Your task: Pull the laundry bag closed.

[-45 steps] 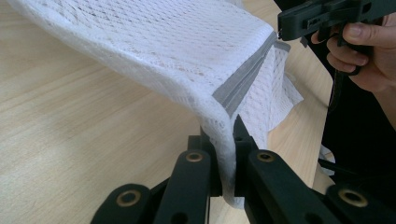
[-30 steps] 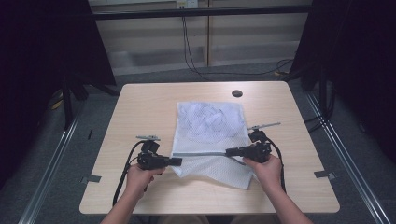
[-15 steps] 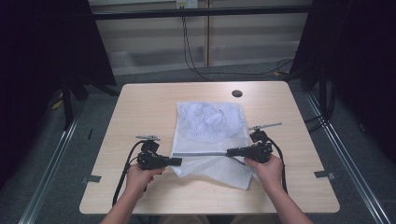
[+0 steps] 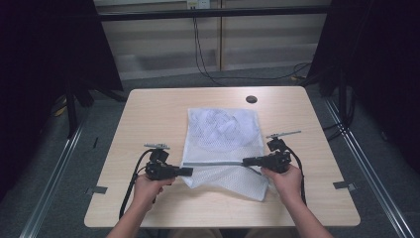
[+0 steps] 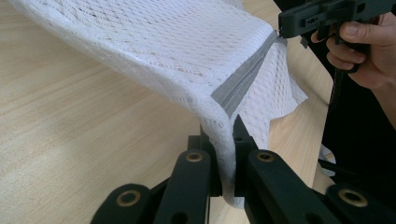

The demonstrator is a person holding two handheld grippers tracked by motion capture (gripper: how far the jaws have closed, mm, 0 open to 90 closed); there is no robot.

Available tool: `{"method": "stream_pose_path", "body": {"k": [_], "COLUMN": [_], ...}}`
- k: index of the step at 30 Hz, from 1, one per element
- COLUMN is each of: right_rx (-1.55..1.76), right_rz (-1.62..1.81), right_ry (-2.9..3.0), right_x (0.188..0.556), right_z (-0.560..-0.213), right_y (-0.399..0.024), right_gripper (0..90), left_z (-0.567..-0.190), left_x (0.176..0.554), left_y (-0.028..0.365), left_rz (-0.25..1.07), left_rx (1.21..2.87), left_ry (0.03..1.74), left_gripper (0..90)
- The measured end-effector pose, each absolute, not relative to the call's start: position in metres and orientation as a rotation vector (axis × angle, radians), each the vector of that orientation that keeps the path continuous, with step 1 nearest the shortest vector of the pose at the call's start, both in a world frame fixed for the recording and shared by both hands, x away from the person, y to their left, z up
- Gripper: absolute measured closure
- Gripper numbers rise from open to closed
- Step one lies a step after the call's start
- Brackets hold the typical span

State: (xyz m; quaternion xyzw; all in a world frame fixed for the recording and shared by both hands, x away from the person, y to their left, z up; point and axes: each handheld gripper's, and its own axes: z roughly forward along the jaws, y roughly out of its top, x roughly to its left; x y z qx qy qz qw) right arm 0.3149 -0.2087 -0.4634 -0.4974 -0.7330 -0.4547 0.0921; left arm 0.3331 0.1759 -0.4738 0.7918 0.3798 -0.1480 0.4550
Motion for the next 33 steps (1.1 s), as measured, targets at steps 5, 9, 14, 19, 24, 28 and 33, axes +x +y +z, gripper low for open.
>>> {"method": "stream_pose_path", "body": {"k": [5,9,14,19,24,28,33], "right_rx": [-1.481,-1.505,-1.514,-1.499,-1.48,-1.484,-1.493], "right_rz": [-1.341,-1.349,-1.342,-1.33,-1.31,-1.331,-1.331], "right_ry": [-2.183,-2.179,-2.175,-2.203,-2.236,-2.216,-2.218], "right_x": [0.314,0.315,0.315,0.313,0.31,0.309,0.309], "right_z": [-0.464,-0.465,-0.464,-0.461,-0.457,-0.458,-0.459], "right_y": [-0.21,-0.216,-0.216,-0.215,-0.216,-0.218,-0.223], "right_gripper": [87.5,87.5,87.5,87.5,87.5,87.5,87.5], "left_z": [-0.473,-0.473,-0.473,-0.473,-0.473,-0.472,-0.473], "left_x": [0.333,0.333,0.333,0.333,0.332,0.332,0.332], "left_y": [0.177,0.18,0.181,0.181,0.179,0.179,0.178], "left_rz": [-0.365,-0.364,-0.358,-0.355,-0.352,-0.353,-0.355], "left_rx": [1.952,1.944,1.937,1.944,1.948,1.944,1.944], "left_ry": [0.942,0.951,0.955,0.949,0.946,0.948,0.951], "left_gripper": [89.6,89.6,89.6,89.6,89.6,89.7,89.6]}}
